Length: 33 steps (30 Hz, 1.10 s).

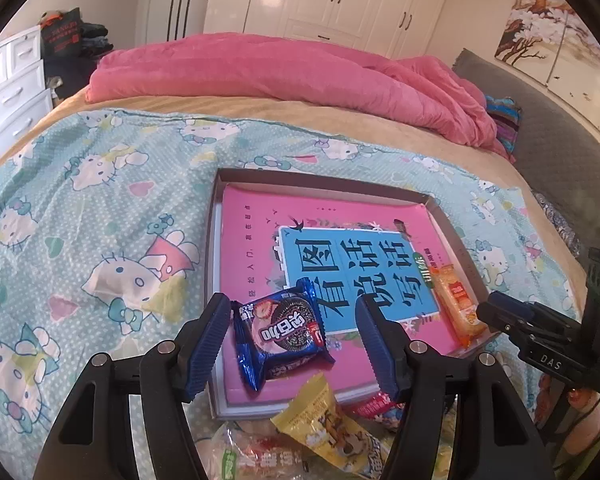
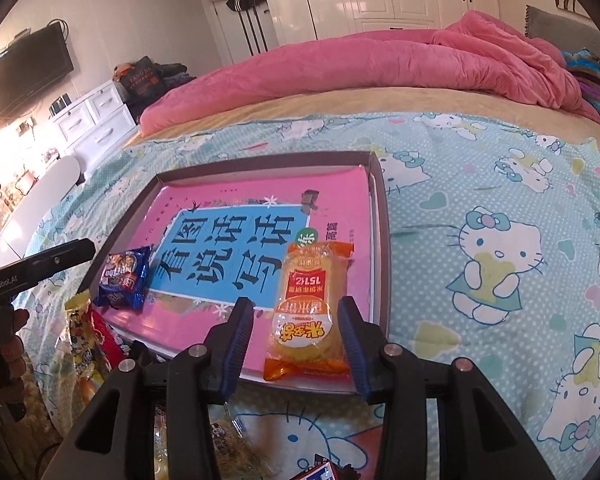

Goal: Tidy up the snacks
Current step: 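Lower both packs into the tray and open both tools, then move the right tool to the black packet and grasp it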

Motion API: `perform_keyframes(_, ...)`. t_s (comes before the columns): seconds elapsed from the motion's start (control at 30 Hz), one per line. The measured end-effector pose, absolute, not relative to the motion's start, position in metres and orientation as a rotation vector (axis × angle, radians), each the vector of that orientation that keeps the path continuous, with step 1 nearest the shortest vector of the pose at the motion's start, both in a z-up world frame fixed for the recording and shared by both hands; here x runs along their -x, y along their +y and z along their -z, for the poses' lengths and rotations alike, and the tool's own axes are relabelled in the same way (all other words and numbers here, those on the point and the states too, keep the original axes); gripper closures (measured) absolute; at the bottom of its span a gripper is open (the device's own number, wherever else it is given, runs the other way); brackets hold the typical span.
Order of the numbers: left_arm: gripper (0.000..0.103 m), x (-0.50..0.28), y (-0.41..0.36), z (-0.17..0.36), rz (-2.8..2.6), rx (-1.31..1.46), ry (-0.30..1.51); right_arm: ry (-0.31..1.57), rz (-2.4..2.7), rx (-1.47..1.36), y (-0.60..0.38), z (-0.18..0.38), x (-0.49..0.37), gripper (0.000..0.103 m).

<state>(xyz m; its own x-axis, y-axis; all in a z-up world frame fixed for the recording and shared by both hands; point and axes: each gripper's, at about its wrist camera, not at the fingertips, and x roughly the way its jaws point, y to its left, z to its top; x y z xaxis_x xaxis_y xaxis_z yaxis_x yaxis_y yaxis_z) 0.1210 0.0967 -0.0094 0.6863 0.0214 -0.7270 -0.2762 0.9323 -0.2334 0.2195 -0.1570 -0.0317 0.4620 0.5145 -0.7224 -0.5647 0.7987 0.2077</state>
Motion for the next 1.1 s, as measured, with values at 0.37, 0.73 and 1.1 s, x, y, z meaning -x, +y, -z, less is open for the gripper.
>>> perform_keyframes(0.37, 0.036, -0.109, 0.092, 0.005, -0.156, 0.358, 0.799, 0.84, -0.686, 0.072, -0.154, 0.025, -0.214, 0.055)
perform_keyframes(0.73, 0.023, -0.105, 0.084, 0.003, -0.141, 0.352, 0.802, 0.807, -0.716, 0.104, -0.15, 0.016, -0.202, 0.047)
perform_keyframes(1.1, 0.023, -0.098, 0.083, 0.006, -0.146, 0.374, 0.829, 0.789, -0.773, 0.129, -0.141, 0.009, -0.184, 0.038)
